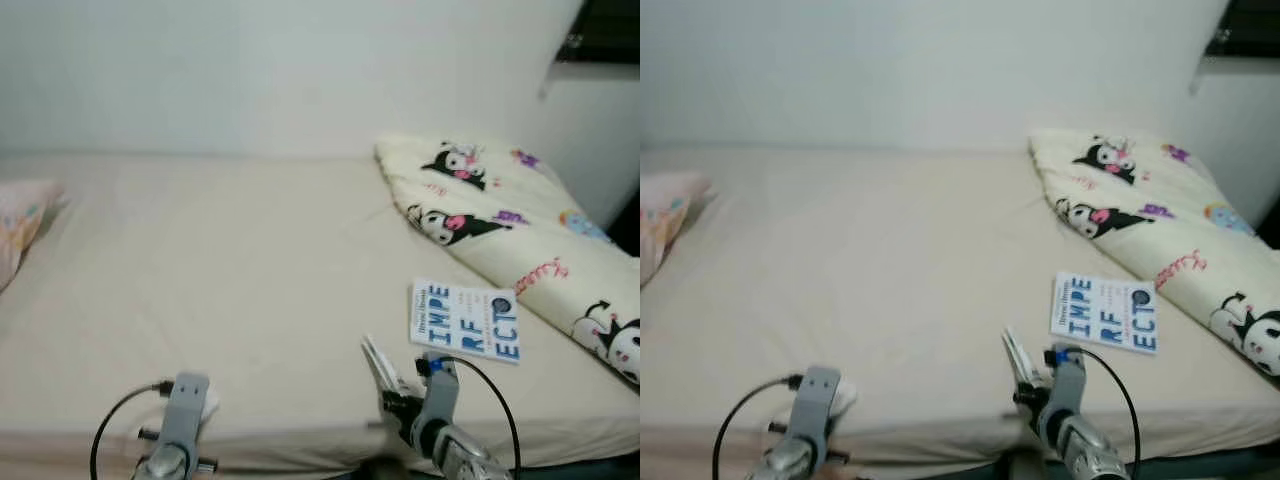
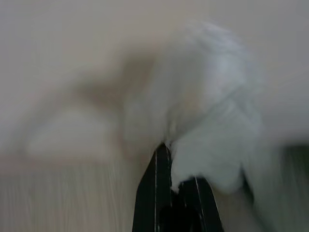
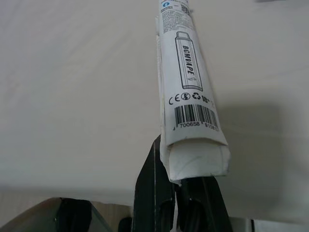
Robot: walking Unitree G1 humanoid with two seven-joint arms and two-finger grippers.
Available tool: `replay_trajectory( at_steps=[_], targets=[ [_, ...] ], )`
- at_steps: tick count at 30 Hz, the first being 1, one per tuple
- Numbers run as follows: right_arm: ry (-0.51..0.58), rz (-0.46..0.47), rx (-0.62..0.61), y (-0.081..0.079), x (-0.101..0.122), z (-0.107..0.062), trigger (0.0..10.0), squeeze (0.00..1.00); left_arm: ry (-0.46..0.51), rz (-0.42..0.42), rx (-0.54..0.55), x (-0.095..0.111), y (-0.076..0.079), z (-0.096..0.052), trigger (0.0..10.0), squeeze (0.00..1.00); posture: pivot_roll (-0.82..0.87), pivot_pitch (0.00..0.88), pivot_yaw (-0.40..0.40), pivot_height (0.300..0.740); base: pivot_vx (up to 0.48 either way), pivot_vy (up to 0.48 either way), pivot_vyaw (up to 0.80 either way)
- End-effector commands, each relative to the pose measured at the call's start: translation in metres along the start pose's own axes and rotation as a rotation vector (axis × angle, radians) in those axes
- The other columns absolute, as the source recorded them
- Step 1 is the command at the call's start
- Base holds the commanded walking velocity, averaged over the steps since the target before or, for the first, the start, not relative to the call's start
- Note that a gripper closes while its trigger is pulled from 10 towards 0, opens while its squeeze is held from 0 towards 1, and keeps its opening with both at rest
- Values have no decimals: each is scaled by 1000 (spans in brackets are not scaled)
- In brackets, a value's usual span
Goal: Clean up the room
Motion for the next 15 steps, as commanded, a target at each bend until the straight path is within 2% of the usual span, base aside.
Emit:
replay_trajectory(
  at_steps=[1, 10, 15],
  targets=[
    [-37, 11, -33, 4, -12, -4, 0, 0, -129, 13, 4, -38, -9, -7, 10000, 0, 24, 0, -25, 662, 0, 0, 0],
    [-104, 6, -79, 11, -29, -9, 0, 0, -146, -10, 12, -46, -11, -9, 10000, 0, 39, 0, -32, 697, 0, 0, 0],
    [-143, -2, -125, 15, -36, -11, 0, 0, -124, -29, 4, -37, -9, -6, 10000, 0, 38, 0, -29, 716, 0, 0, 0]
  ],
)
Point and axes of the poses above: a point about 5 cm out from each wrist's last joint towards the gripper, its own z axis pointing out of the wrist towards the gripper, its own x axis along the axis of the wrist's last joint, y = z × x, the point moved 1 cm from there along z, pointing out of the wrist towards the gripper, and after that the axes turned 6 degrees about -z, right-handed, at the moved point
